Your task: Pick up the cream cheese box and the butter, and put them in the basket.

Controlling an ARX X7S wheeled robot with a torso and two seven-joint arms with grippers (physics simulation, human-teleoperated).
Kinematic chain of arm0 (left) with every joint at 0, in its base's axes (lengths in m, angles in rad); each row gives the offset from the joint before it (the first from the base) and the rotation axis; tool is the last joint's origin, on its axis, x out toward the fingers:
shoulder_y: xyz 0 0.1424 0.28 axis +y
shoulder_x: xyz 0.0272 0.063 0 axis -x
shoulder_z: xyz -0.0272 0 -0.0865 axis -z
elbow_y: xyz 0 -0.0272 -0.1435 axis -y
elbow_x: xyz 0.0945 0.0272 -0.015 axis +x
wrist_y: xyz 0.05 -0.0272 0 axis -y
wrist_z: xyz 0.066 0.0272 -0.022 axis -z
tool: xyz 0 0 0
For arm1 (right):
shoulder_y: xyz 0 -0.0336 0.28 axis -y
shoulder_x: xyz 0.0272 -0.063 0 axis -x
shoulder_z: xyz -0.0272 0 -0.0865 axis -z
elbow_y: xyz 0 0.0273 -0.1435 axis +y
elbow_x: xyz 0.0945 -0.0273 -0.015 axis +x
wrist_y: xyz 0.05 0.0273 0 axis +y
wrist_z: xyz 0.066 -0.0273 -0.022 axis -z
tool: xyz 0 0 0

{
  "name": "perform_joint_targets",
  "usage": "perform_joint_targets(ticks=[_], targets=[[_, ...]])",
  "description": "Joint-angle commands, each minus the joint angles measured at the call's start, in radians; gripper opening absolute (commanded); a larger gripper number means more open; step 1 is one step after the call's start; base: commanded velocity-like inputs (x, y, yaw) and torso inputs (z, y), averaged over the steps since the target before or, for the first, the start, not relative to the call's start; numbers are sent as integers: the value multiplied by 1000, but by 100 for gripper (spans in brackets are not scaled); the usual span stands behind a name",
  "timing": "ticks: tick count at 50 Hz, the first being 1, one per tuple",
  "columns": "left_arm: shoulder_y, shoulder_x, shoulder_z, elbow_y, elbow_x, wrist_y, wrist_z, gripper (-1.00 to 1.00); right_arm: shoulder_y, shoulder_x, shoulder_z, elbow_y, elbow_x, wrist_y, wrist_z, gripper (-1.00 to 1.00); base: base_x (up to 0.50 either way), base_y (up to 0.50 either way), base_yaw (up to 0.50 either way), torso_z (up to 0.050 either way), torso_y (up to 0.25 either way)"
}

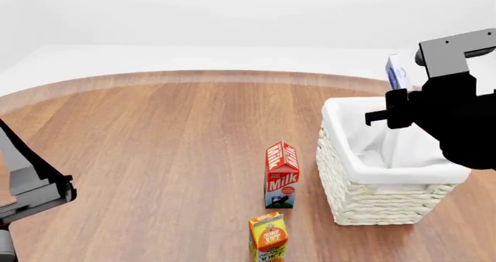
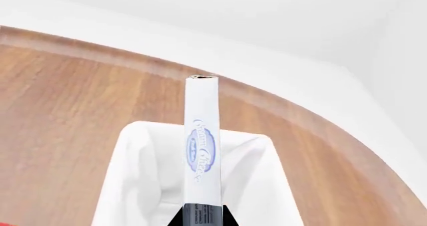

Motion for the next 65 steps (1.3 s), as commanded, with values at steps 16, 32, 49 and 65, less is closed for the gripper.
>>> perform_joint_targets(ticks=[16,32,49,65], targets=[[1,12,-12,-1,14,1,15,100,-83,4,-13,54,-72,-34,-57,-100,0,0,0,0,1],[-2,9,-7,-9,10,0,14,100,-102,4,-37,75,-95,-51,-87,-100,0,0,0,0,1],[0,7,-1,-12,11,0,11,100,-96,-1,-67,117,-138,-64,-115,-100,0,0,0,0,1],[0,6,5,-20,14,7,7,100,-78,-9,-91,138,-172,-76,-141,100,0,0,0,1,1]])
